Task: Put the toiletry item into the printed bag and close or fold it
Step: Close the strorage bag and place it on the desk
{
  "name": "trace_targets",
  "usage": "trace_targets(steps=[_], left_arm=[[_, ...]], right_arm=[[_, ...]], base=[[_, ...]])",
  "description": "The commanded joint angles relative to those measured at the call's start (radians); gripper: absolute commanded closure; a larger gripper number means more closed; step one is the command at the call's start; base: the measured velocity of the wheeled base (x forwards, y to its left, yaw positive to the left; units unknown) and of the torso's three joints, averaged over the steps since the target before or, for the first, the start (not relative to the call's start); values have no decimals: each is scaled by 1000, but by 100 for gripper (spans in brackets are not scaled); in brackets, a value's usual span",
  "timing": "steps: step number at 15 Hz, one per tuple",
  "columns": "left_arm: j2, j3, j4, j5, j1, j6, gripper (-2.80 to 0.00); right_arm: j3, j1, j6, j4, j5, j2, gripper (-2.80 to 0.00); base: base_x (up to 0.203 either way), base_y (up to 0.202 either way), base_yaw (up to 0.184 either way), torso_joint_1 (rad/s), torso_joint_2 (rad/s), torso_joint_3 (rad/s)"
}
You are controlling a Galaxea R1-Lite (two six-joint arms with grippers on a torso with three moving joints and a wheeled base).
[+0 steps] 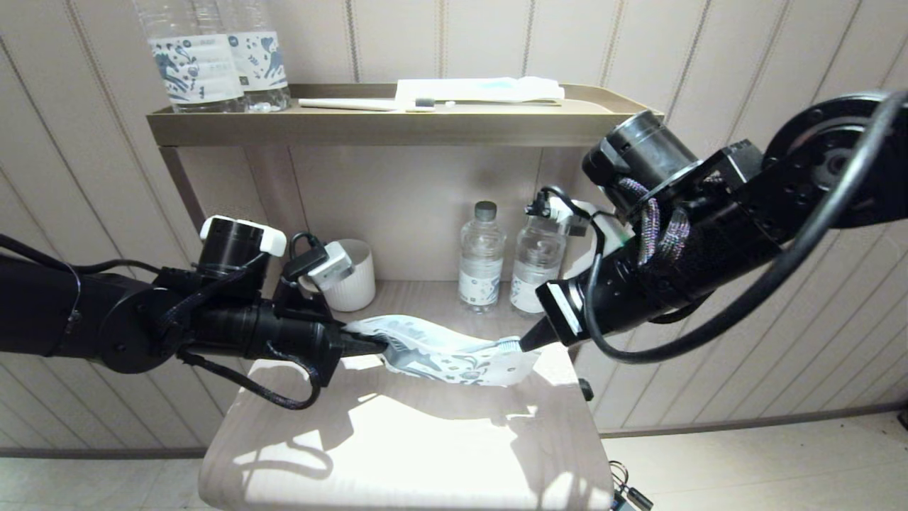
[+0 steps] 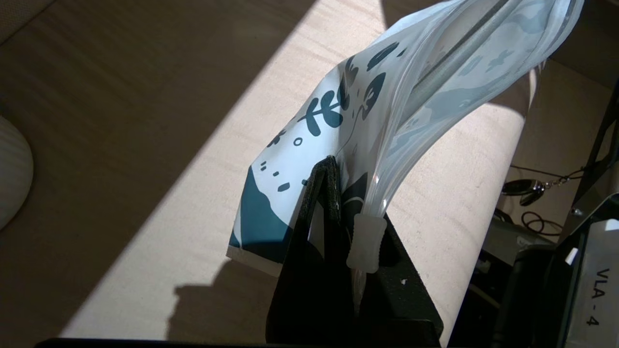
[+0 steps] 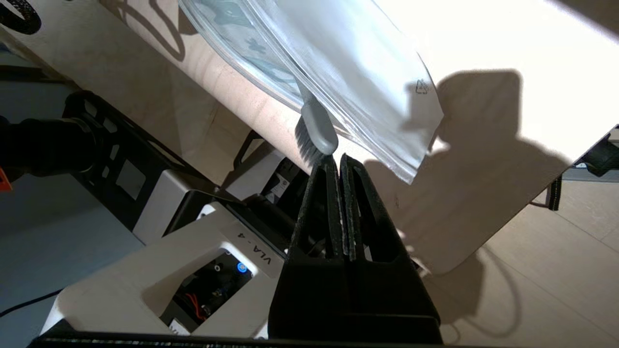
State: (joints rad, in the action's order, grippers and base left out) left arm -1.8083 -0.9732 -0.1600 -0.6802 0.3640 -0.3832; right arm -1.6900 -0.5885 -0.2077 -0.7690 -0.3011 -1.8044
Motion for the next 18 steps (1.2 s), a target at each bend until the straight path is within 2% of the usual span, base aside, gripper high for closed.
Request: trace_targets(steps=[1, 8, 12, 18], left_arm=[[-2, 1, -1, -4, 4, -2, 0], [-3, 4, -1, -2, 13, -2, 0], [-11, 2, -1, -2, 13, -2, 0], [-11, 2, -1, -2, 13, -2, 0]], right_arm=[[-26, -15, -3, -5, -2, -36, 0], [-86, -27, -7, -14, -1, -53, 0], [-60, -33, -7, -17, 1, 50, 0], [15, -24, -7, -23, 26, 59, 0]], base=[[0, 0, 0, 0, 0, 0], [0, 0, 0, 0, 0, 0], [0, 0, 0, 0, 0, 0], [0, 0, 0, 0, 0, 0]])
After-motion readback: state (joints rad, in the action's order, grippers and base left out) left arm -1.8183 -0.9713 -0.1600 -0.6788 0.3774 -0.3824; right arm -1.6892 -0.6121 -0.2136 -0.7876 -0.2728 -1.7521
